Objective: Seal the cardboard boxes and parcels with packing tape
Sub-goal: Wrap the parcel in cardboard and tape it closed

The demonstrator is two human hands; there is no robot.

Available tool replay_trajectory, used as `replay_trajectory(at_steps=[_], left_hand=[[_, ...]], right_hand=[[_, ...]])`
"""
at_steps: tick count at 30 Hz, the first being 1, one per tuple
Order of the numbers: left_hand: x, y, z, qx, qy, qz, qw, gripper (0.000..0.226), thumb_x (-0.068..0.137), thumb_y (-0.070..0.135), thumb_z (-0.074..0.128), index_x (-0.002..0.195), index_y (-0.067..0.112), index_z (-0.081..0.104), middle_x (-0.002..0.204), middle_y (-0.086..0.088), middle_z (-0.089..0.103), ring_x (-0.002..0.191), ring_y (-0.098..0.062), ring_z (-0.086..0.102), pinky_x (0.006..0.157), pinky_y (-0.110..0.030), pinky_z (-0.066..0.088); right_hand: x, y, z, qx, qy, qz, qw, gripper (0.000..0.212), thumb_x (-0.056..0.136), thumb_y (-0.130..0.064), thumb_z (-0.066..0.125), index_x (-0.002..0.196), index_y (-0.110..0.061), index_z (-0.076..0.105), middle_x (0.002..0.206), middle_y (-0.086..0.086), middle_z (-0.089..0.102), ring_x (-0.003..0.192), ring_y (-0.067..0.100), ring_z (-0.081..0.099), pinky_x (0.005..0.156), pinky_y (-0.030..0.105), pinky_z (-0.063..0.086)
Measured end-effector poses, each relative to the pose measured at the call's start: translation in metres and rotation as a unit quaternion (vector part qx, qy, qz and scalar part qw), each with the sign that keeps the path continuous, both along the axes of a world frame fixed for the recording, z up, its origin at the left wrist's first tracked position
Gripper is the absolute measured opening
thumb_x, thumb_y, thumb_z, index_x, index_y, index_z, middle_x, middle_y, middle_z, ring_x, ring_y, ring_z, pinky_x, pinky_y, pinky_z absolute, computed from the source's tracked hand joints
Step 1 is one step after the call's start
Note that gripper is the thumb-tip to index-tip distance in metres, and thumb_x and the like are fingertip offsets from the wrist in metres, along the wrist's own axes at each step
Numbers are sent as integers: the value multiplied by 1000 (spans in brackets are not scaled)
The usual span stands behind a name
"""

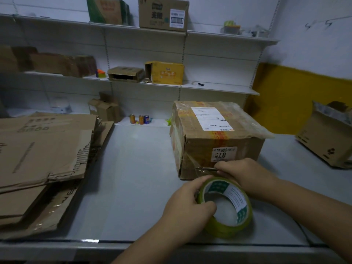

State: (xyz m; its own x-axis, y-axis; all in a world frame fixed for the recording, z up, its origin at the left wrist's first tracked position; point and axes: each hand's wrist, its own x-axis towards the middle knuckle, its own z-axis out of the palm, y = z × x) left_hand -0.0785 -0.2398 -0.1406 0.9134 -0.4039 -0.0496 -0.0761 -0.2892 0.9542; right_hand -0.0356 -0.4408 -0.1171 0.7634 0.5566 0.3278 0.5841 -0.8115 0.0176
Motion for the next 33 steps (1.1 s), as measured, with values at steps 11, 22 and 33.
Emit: replay_trajectory(at_steps=[11,22,33], left_hand=[[-2,2,1,-21,-1,-6,1000,53,61,24,55,92,67,57,105,23,66,103,0,59,95,-33,50],[1,4,0,-30,-2,-16,999,54,61,21,53,88,67,59,102,22,68,101,-1,61,94,-35,51],[-4,5,0,-55,-13,19,998,54,57,16,47,88,57,65,98,23,69,97,2,62,92,-32,52]], right_hand=[[-6,9,-6,-17,150,-66,986,17,97,-36,49,111,-28,51,105,-5,65,91,9,60,66,16,40],[-9,16,-5,-51,152,-79,984,20,97,-38,48,111,-24,48,102,-2,64,90,13,61,70,26,48],[-8,-4,-6,-47,117,-62,990,23,99,-40,41,107,-23,55,95,0,67,84,17,63,69,30,48]])
